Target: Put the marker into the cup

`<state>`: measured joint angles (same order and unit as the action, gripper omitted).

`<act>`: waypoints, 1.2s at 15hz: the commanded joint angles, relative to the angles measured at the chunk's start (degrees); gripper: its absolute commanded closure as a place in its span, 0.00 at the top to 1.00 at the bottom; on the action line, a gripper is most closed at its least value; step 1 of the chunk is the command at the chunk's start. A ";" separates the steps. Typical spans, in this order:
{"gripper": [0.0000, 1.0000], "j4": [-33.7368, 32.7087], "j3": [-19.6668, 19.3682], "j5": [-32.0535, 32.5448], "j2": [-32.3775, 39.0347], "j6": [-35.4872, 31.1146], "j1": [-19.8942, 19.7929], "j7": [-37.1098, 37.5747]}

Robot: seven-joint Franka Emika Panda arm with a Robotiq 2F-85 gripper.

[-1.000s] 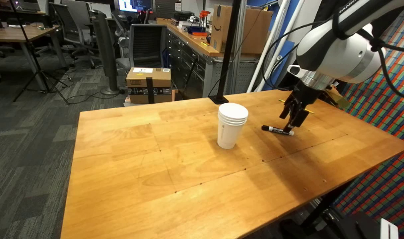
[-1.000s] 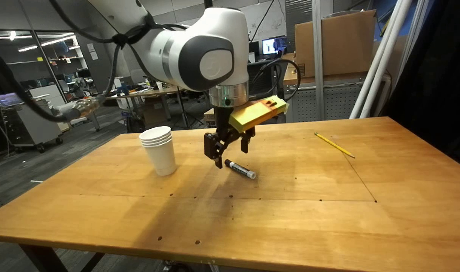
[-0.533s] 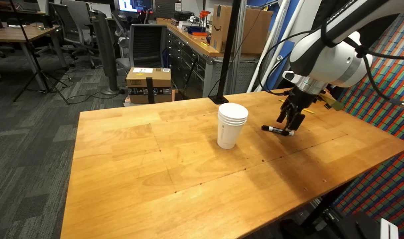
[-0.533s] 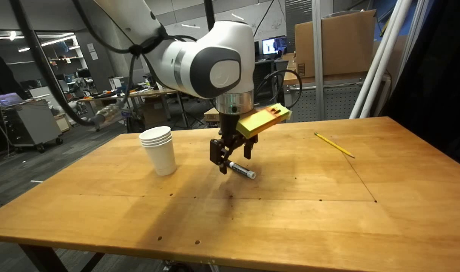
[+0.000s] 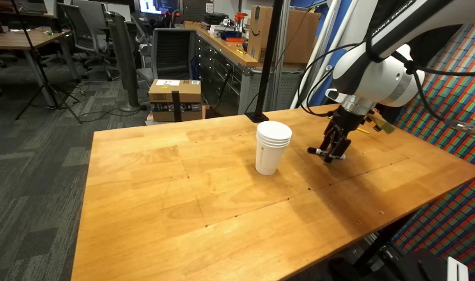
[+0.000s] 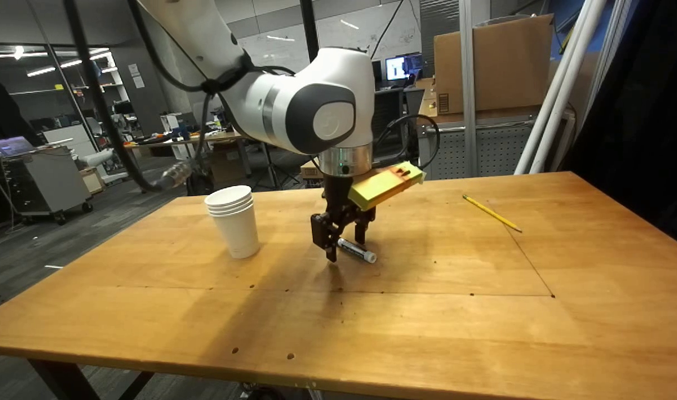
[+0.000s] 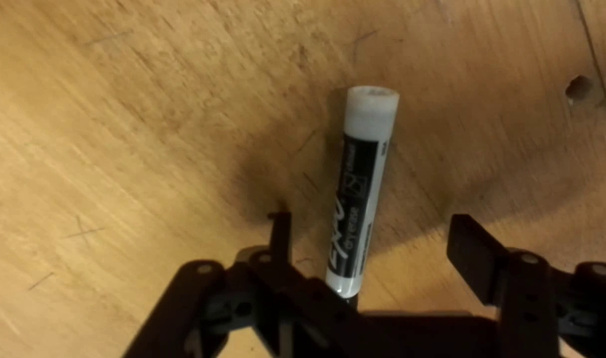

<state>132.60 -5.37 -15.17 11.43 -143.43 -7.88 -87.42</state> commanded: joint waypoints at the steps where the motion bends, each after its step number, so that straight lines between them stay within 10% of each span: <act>1: 0.49 -1.69 1.21 1.00 1.16 -0.93 -1.29 0.73; 7: 0.06 -1.22 1.23 1.21 0.54 -2.36 -1.55 1.11; 18: 0.08 2.48 1.26 2.42 -6.76 -1.90 0.22 18.41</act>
<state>132.49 -4.79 -14.46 10.02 -145.25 -8.23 -75.48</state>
